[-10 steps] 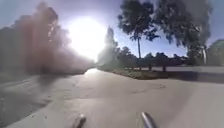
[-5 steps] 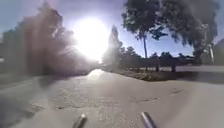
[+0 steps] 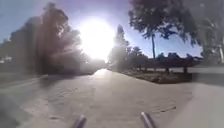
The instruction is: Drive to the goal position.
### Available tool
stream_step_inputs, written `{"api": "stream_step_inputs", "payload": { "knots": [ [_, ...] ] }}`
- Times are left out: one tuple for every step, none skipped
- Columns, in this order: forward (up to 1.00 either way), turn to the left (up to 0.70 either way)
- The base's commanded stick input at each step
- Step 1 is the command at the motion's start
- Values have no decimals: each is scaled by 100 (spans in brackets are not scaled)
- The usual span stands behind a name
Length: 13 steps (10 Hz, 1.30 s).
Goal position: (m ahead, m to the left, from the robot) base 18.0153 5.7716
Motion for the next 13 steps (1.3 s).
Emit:
{"api": "stream_step_inputs", "payload": {
  "knots": [
    [96,17],
    [96,6],
    [95,3],
    [95,0],
    [95,0],
    [95,0],
    [95,0],
    [95,0],
    [96,0],
    [96,0],
    [95,0],
    [95,0],
    [95,0]
  ]
}}
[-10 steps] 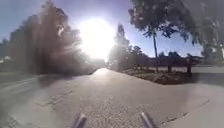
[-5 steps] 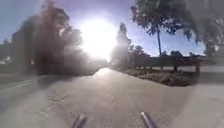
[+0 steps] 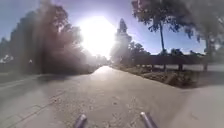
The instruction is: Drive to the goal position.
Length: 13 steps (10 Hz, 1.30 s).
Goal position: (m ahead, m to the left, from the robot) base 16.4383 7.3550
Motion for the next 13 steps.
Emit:
{"api": "stream_step_inputs", "payload": {
  "knots": [
    [95,0],
    [96,0],
    [95,0],
    [95,0],
    [96,0],
    [96,0],
    [95,0],
    [95,0],
    [95,0],
    [95,0],
    [95,0],
    [95,0],
    [95,0]
  ]
}}
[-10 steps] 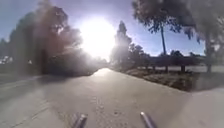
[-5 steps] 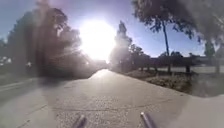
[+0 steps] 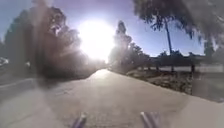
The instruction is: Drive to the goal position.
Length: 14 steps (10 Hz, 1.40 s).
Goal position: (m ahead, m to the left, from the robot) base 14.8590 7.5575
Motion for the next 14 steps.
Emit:
{"api": "stream_step_inputs", "payload": {
  "knots": [
    [95,0],
    [95,0],
    [95,0],
    [95,0],
    [95,0],
    [96,0],
    [96,0],
    [96,0],
    [95,0],
    [95,0],
    [95,0],
    [95,0],
    [96,0],
    [96,0]
  ]
}}
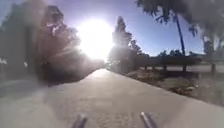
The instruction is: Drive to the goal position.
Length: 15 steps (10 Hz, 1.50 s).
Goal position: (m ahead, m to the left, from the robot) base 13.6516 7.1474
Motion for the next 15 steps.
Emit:
{"api": "stream_step_inputs", "payload": {
  "knots": [
    [96,4],
    [96,17],
    [95,31],
    [95,27],
    [95,8],
    [96,3],
    [95,3],
    [95,13],
    [95,23],
    [95,28],
    [95,21],
    [95,15],
    [95,8],
    [95,2],
    [95,9]
  ]
}}
